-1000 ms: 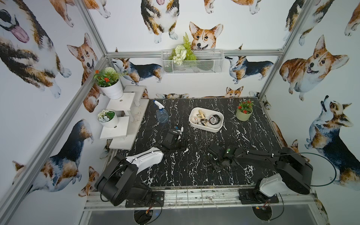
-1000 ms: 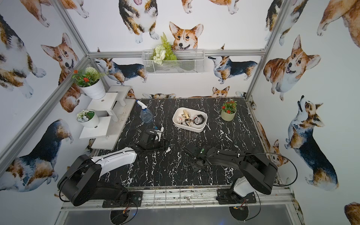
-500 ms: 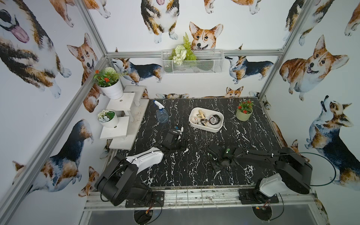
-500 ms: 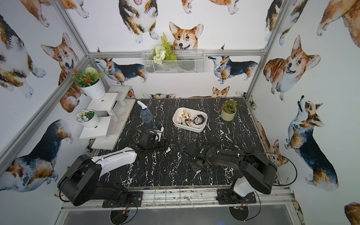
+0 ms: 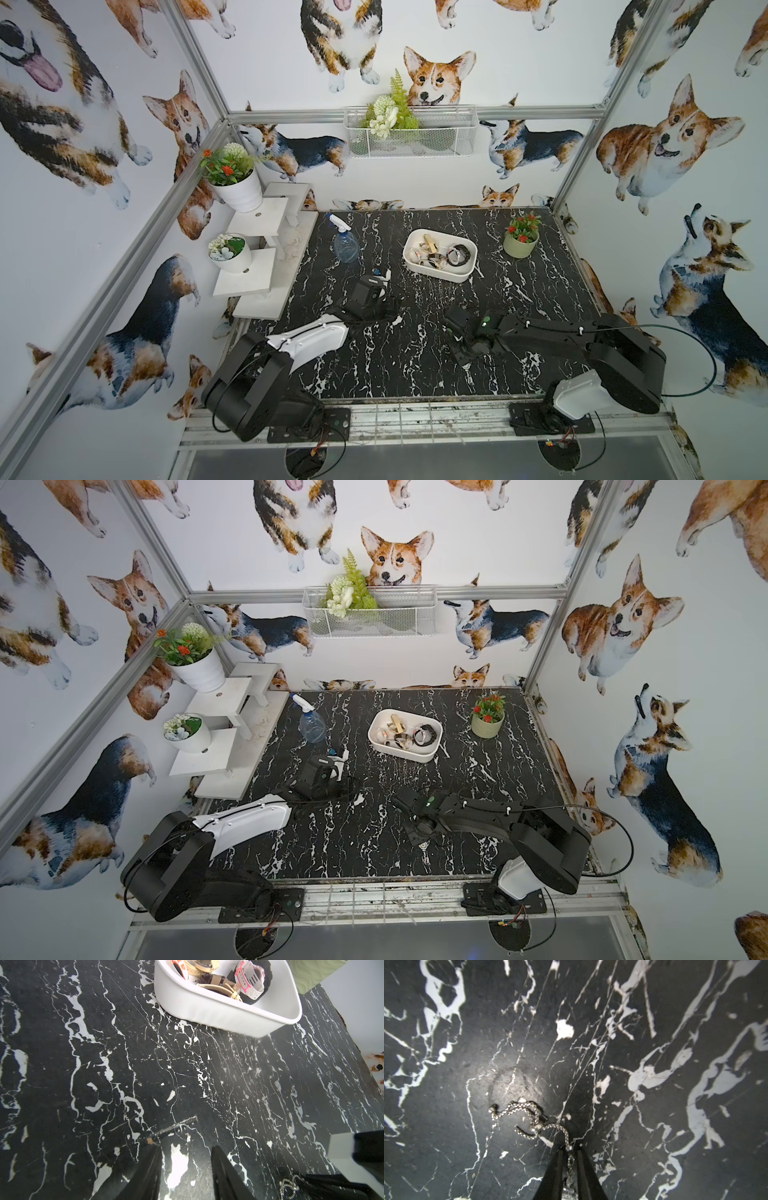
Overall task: Put the watch into the storage box
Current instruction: Pick up the watch at the center of the board.
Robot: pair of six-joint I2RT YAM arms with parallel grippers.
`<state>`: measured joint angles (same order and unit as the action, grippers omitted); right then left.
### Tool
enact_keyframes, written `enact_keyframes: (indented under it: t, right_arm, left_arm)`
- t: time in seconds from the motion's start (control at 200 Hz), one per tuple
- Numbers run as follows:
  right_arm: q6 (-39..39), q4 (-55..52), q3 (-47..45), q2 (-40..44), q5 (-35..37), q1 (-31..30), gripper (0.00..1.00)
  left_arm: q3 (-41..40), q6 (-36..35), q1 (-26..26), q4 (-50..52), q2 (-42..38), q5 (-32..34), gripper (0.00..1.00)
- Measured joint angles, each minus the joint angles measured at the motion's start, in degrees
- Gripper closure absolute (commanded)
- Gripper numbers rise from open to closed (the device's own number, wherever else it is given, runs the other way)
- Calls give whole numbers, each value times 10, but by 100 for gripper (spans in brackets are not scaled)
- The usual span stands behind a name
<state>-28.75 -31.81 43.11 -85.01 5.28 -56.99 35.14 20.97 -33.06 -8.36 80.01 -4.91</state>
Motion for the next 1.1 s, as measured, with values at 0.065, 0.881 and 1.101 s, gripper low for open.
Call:
enact_keyframes:
  t: [0.065, 0.881, 1.101]
  right_arm:
    - [0, 0, 0, -2, 0, 0, 82]
    - [5, 2, 31, 16, 4, 1, 100]
    - [33, 2, 84, 17, 7, 34, 100]
  left_arm:
    - [0, -2, 0, 0, 0, 0, 55]
    - [-111, -18, 1, -71, -94, 55, 53]
    - [-160, 18, 1, -95, -68, 57, 53]
